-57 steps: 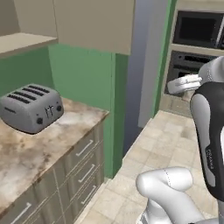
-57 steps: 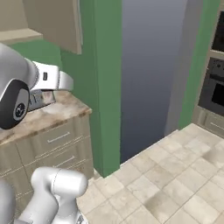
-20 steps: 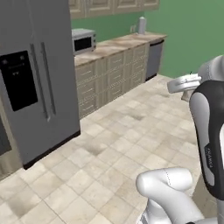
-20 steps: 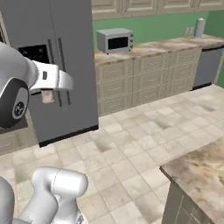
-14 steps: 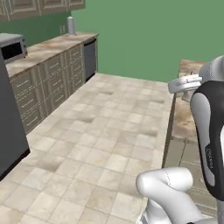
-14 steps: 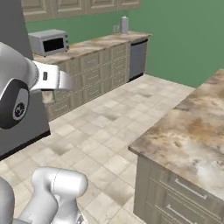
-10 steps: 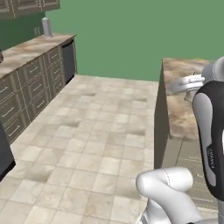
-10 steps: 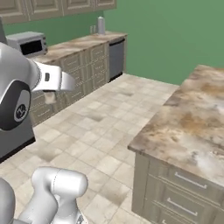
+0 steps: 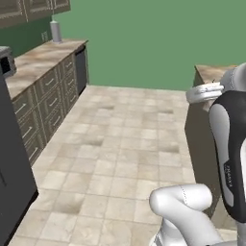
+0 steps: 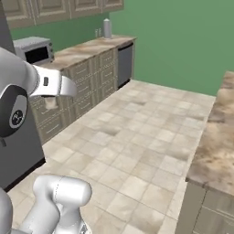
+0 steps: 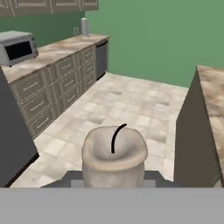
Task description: Get the candle and the wine from the cabinet and move them to the dining counter.
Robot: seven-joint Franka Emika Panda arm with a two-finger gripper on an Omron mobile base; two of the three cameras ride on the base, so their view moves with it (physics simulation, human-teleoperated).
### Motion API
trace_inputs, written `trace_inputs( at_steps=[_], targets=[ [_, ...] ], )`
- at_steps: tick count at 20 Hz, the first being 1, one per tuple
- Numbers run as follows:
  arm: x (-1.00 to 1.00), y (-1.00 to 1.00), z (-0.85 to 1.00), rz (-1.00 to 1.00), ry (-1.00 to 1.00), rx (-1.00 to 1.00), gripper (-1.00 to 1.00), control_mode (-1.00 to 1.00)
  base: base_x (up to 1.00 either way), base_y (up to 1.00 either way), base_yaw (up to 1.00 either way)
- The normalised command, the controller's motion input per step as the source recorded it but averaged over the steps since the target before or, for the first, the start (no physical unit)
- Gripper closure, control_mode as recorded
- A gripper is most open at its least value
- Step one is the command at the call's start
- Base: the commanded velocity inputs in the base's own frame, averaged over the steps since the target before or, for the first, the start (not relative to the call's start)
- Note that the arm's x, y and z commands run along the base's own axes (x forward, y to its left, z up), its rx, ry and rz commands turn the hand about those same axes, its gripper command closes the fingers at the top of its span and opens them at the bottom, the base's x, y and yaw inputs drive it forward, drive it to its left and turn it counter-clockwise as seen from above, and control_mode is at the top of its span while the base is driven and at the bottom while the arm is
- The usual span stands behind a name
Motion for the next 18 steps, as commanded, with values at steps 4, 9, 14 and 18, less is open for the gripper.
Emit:
trace_inputs(
  at_steps=[4, 9, 14, 18],
  targets=[
    [0.0, 0.0, 0.0, 0.0, 0.0, 0.0, 1.0, 1.0, 1.0, 0.99, -0.26],
    [0.0, 0.0, 0.0, 0.0, 0.0, 0.0, 1.0, 1.0, 1.0, 0.91, -0.33],
    [0.0, 0.0, 0.0, 0.0, 0.0, 0.0, 1.0, 1.0, 1.0, 0.69, -0.3],
    [0.0, 0.0, 0.0, 0.0, 0.0, 0.0, 1.0, 1.0, 1.0, 0.02, -0.25]
  ],
)
